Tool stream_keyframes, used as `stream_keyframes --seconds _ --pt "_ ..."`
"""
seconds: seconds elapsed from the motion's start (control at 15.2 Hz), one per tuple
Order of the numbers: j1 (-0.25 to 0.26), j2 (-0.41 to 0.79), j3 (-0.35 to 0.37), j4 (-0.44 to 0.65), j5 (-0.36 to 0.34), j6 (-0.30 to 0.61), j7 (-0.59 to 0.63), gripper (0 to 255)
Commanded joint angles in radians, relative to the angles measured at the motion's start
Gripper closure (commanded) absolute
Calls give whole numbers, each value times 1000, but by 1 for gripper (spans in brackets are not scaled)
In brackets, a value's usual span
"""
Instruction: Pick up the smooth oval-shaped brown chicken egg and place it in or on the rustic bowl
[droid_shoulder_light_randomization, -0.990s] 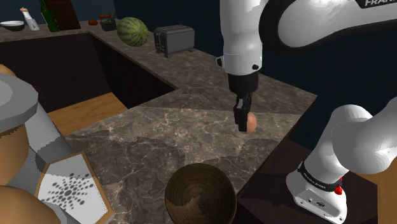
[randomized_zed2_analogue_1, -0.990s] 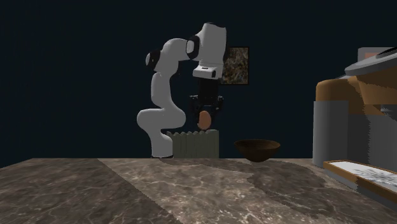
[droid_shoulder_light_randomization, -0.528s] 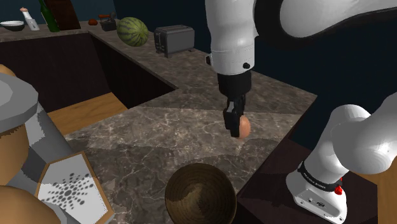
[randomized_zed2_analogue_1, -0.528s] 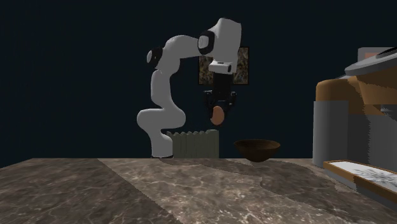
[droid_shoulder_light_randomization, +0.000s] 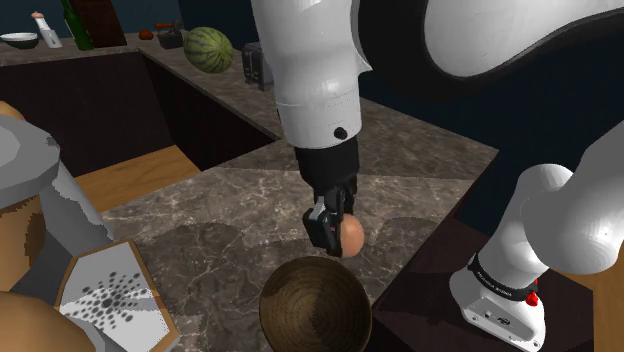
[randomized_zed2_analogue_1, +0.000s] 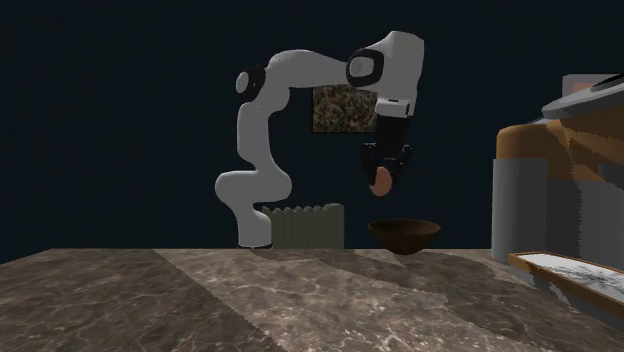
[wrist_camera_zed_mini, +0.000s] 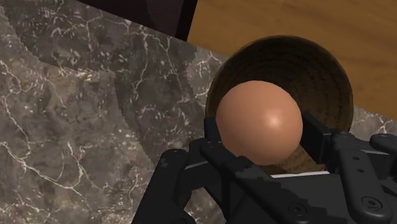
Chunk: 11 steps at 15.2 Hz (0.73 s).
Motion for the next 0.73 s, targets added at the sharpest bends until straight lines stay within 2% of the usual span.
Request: stream_keyframes --seconds 0.0,0.2,0.66 --pt "13 68 40 69 -13 2 67 255" --pt "34 163 85 160 -47 5 148 255" --pt "39 173 88 75 -49 97 140 255"
